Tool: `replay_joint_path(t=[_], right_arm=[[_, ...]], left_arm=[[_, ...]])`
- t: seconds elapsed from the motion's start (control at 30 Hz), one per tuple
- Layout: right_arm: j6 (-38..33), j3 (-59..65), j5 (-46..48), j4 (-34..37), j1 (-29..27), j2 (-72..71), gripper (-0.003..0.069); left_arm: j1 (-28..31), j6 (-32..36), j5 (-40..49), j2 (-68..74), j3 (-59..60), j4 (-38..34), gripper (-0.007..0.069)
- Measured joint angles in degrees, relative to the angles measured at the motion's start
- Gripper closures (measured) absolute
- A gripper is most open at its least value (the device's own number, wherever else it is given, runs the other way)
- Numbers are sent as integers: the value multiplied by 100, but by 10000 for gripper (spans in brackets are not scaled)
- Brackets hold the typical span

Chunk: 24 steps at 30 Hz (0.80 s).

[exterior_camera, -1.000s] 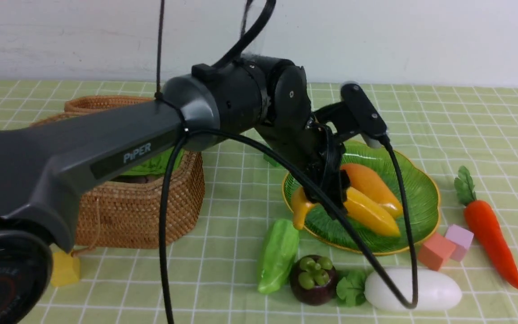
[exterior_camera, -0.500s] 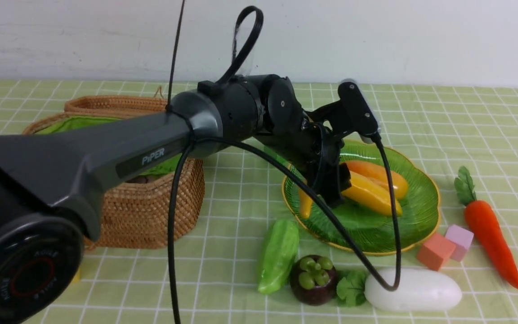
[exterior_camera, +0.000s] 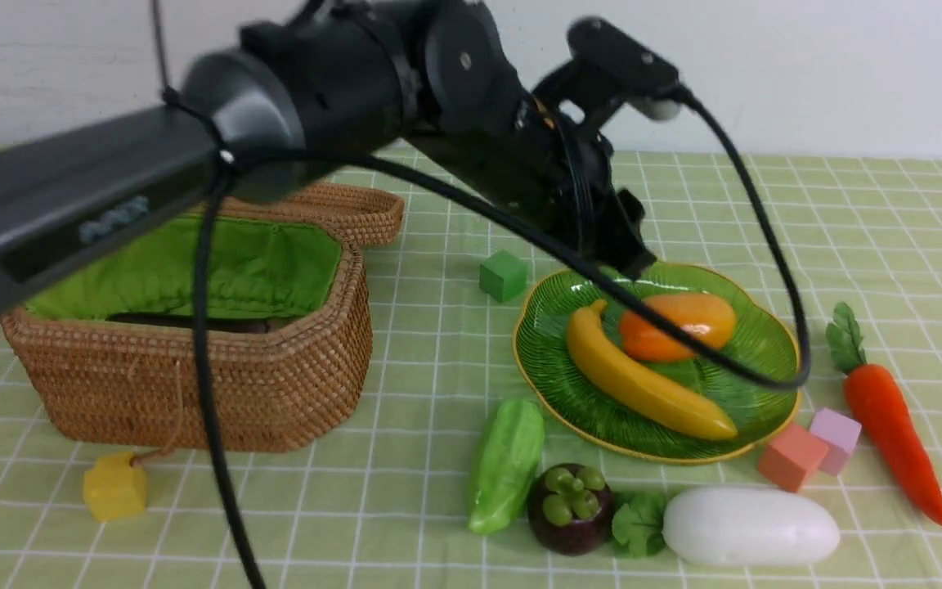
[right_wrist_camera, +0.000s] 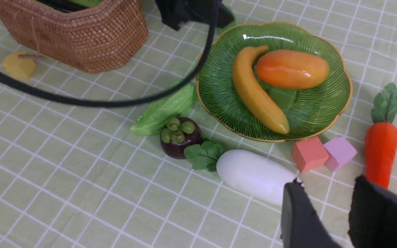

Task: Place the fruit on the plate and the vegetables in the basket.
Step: Take a chayote with your left arm and place it on the basket on the left.

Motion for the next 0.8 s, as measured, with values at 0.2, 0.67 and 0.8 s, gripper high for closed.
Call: replay_joint_path(t=[0.2,0.67,0.8], right_arm=[[0,0,106,123,0,0,428],[-197,0,22,203,0,0,497],[-284,0,18,269,0,0,534]], left_arm=[[0,-1550,1182,-1199,0,805,638],[0,-2577,270,-4055,3701,1153,638],[0,-2594,-304,-4564,4570,1047,638]])
